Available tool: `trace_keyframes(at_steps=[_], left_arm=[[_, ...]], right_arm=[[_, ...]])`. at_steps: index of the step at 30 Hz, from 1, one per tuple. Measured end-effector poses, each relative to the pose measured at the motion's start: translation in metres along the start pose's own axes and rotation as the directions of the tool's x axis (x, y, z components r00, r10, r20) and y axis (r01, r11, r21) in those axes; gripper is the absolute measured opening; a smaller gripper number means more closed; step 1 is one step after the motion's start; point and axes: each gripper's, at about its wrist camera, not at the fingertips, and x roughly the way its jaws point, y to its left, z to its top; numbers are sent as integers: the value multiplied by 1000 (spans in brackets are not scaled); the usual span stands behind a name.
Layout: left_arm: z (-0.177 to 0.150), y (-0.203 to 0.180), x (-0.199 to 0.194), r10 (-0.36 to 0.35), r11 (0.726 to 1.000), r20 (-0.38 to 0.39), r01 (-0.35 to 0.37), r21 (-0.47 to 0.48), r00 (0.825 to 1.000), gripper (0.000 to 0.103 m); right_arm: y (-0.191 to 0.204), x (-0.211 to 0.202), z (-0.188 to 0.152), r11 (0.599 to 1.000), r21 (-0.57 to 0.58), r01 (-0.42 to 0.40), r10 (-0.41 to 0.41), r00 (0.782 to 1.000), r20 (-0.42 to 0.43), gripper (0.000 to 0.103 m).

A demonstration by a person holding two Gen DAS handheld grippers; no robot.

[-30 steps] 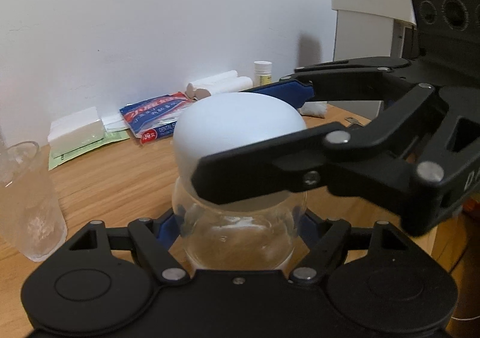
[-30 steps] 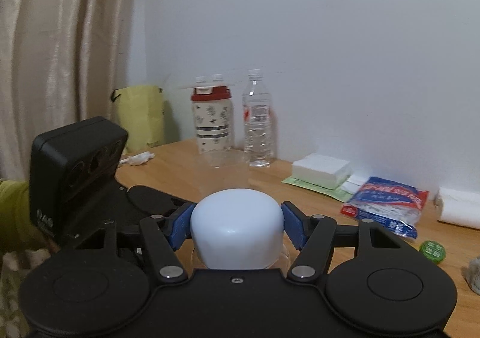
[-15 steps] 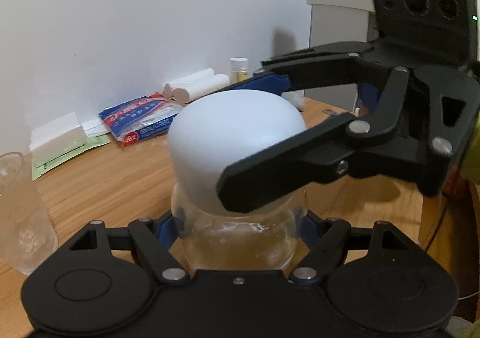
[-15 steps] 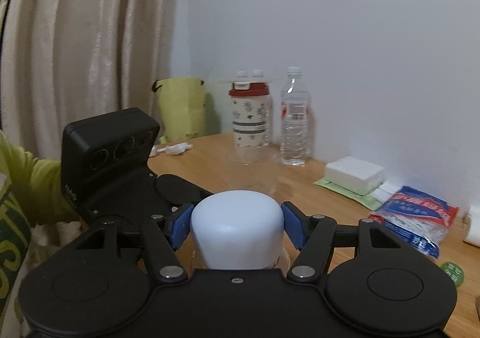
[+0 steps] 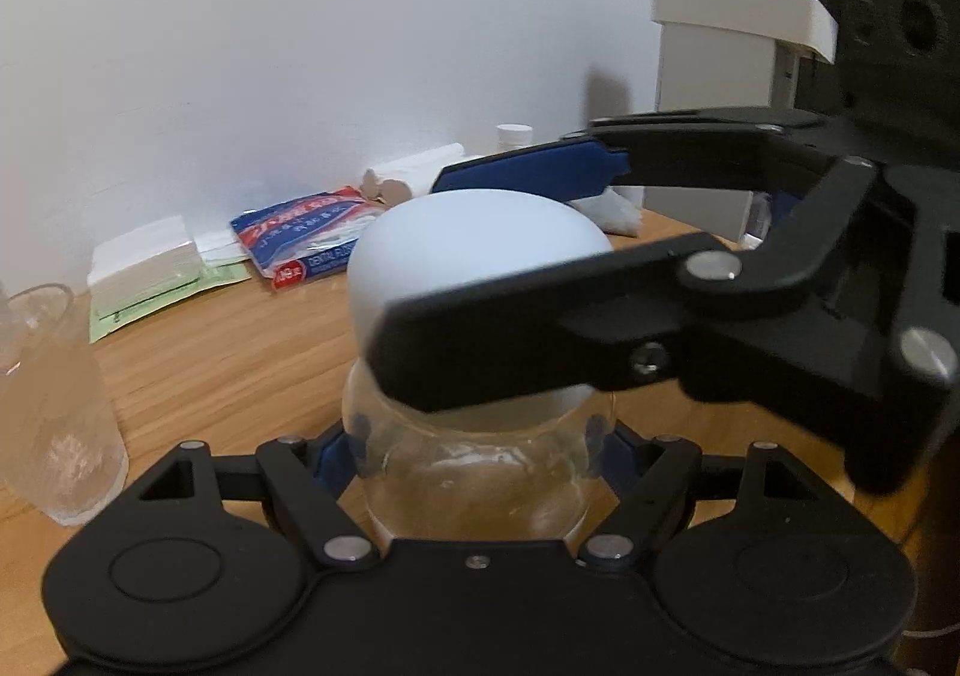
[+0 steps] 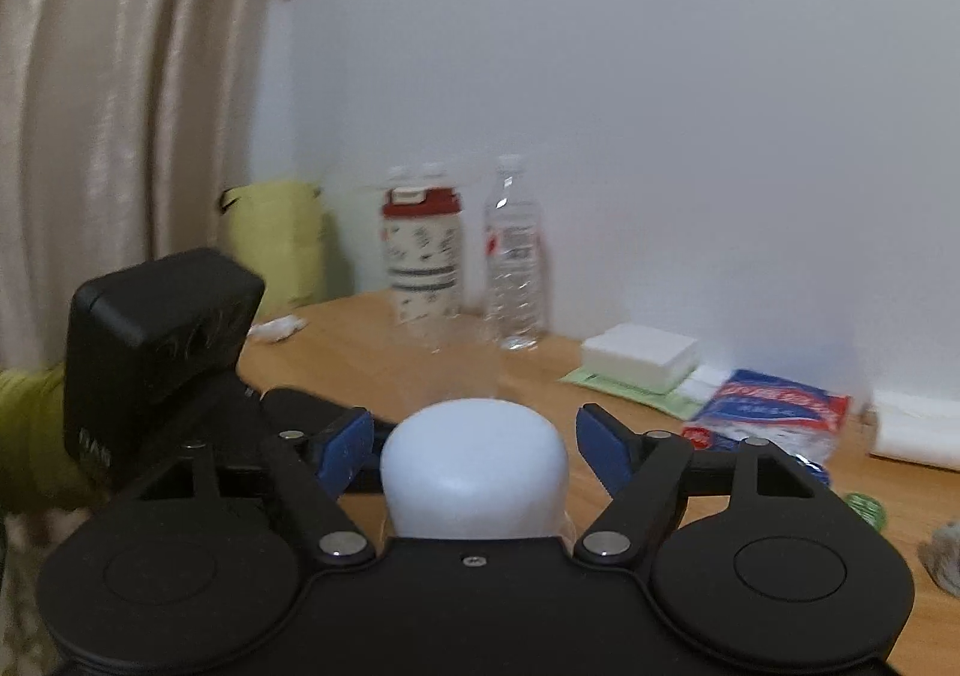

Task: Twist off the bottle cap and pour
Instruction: 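Open the right gripper, rotate back and close it on the cap again, then twist the white cap with the right gripper while the left gripper holds the jar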

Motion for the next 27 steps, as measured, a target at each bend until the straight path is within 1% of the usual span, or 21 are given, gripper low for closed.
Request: trace_keyframes(at_steps=[2,5,6,7,8,9,10,12,14,16,18,22,27], left_arm=[[-1,0,0,11,1000,10,-11,-23,1000,79],[-3,-6,-5,44,998,14,-43,-40,999,79],[-3,-7,-5,50,998,13,-49,-42,999,79],[-3,-8,-5,56,997,11,-55,-45,998,79],[-2,-9,-5,62,997,10,-61,-47,998,79],[-2,-9,-4,67,997,8,-66,-48,998,79],[-2,-9,-3,72,996,7,-71,-50,997,79],[-2,-8,-1,80,995,5,-79,-55,997,79],[-2,-9,1,86,995,5,-85,-53,996,79],[-2,-9,1,87,995,4,-87,-48,996,79],[-2,-9,0,82,996,2,-82,-43,997,79],[-2,-5,1,66,998,-5,-66,-25,998,79],[-2,-1,2,44,999,-5,-44,-11,999,79]], right_arm=[[3,0,-2,1000,-8,13,-13,1000,1,80],[5,3,-1,997,5,72,-72,997,-9,79],[5,4,-1,997,14,77,-77,997,-15,79],[4,7,0,994,41,98,-96,995,-41,78],[3,8,0,993,65,96,-92,994,-54,76],[2,9,1,992,86,94,-89,994,-65,71],[3,9,1,991,90,98,-93,994,-65,70],[5,9,2,989,97,107,-101,993,-66,69],[9,10,1,989,76,124,-119,990,-70,69],[9,12,0,991,68,116,-111,991,-72,69],[3,13,1,993,79,87,-82,994,-72,69],[-6,12,-1,997,75,21,-17,998,-59,69],[-17,11,-1,996,54,-66,69,997,-47,69]])
